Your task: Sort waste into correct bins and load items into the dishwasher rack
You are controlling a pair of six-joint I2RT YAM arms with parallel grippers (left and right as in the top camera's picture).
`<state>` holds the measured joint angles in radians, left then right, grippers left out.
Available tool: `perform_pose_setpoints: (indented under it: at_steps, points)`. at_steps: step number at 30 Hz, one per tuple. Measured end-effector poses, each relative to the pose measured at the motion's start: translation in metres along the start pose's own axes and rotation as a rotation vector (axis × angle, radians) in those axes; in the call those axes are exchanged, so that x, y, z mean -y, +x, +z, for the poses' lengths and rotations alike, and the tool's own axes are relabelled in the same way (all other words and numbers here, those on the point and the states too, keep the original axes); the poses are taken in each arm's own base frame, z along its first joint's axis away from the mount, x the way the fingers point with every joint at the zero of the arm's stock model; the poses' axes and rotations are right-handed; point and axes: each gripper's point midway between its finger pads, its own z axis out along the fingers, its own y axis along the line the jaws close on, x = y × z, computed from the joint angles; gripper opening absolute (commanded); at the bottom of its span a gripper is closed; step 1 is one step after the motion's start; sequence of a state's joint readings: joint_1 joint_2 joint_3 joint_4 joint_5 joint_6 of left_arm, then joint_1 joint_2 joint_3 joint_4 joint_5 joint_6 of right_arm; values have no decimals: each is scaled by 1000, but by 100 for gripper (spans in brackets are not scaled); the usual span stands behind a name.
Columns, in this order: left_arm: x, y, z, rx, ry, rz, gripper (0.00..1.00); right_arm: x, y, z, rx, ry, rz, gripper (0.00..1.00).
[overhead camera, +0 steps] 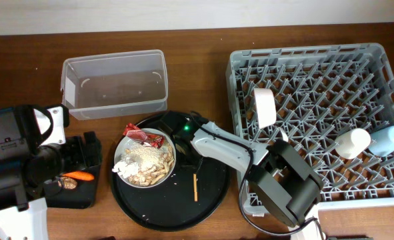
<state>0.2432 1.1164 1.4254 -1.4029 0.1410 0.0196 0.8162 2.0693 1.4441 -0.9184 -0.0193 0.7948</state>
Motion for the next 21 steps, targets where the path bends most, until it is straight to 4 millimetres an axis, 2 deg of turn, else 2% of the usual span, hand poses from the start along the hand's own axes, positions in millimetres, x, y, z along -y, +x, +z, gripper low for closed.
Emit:
perform_pose_setpoints:
  at_steps: [2, 4, 5, 6, 7, 8, 10, 11, 13, 15, 16, 17, 18, 19, 20, 21]
  points:
    - [0, 0, 0, 0, 0, 0, 99, 3, 3, -23, -21, 19, -87, 6]
    - [0, 0, 0, 0, 0, 0, 99, -8, -7, -89, 67, -55, -179, 6]
    - [0, 0, 0, 0, 0, 0, 99, -9, -11, -133, 142, -108, -217, 6]
    - [0, 0, 0, 0, 0, 0, 99, -2, -14, -169, 201, -147, -227, 6]
    - [0, 0, 0, 0, 0, 0, 100, 23, -21, -205, 261, -173, -207, 6]
    - [0, 0, 0, 0, 0, 0, 99, 46, -27, -226, 305, -176, -171, 6]
    - [0, 0, 0, 0, 0, 0, 99, 107, -39, -247, 340, -139, -81, 6]
    - [0, 0, 0, 0, 0, 0, 99, 149, -50, -252, 351, -99, -9, 6]
    - [0, 0, 0, 1, 0, 0, 99, 214, -64, -254, 360, -36, 76, 6]
    - [0, 0, 0, 0, 0, 0, 99, 254, -68, -248, 349, 3, 116, 6]
    - [0, 0, 0, 1, 0, 0, 99, 266, -71, -239, 332, 16, 125, 7]
    - [0, 0, 0, 0, 0, 0, 99, 276, -75, -216, 269, 30, 117, 10]
    - [0, 0, 0, 0, 0, 0, 99, 277, -75, -199, 220, 34, 103, 11]
    - [0, 0, 0, 0, 0, 0, 99, 278, -74, -172, 136, 39, 79, 14]
    - [0, 0, 0, 0, 0, 0, 99, 278, -74, -159, 95, 41, 65, 20]
    - [0, 0, 0, 0, 0, 0, 99, 279, -77, -142, 46, 42, 51, 42]
